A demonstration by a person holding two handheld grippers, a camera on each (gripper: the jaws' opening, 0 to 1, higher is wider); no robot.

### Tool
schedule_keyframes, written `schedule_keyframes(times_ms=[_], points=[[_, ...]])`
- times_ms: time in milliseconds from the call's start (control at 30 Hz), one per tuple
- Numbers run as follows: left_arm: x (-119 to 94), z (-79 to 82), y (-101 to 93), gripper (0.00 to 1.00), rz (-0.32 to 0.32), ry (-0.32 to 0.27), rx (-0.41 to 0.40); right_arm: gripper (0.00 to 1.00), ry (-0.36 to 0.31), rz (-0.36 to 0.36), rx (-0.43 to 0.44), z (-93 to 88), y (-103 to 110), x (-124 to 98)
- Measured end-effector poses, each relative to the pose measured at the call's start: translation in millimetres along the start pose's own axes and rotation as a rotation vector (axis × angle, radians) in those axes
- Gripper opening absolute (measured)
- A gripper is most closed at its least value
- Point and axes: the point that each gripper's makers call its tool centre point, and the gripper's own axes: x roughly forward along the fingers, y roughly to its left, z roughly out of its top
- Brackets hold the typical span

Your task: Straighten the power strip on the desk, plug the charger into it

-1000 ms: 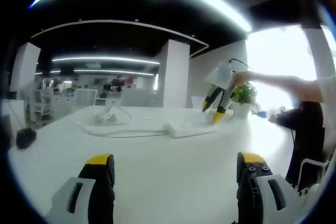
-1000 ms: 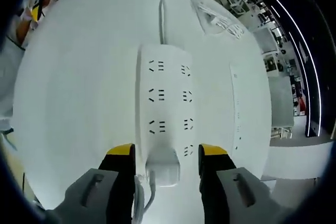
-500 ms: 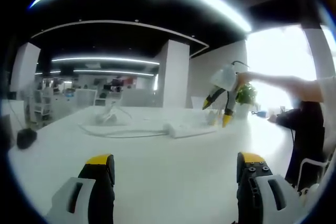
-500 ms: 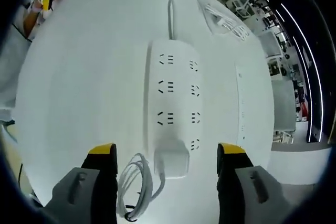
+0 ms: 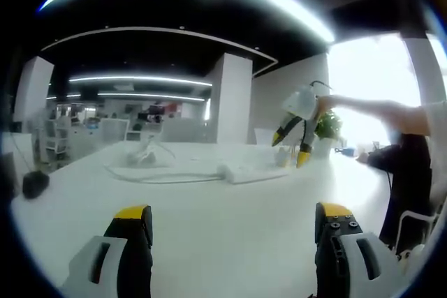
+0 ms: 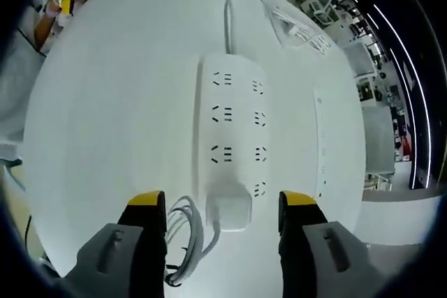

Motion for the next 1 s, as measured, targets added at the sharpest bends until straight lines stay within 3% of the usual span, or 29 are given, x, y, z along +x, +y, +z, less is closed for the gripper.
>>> schedule_keyframes(times_ms=[133,500,1000], points=[[-0.3,-0.3,0.6,0.99,0.001,-0.001,-0.002,0.55,-0.001,-0.002,0.021,0.1,0.7,-1.1],[-0.3,-1.3,2.9,0.99,0.005,0.002,-0.003,0.3,0.027,-0.006,0.033,-2.1,1.0,1.8],[1.0,-2.7,-0.9,0.99,0.005,0.009,0.003,0.25,0.067,0.016,0.075,-5.5,-15.7,7.6]])
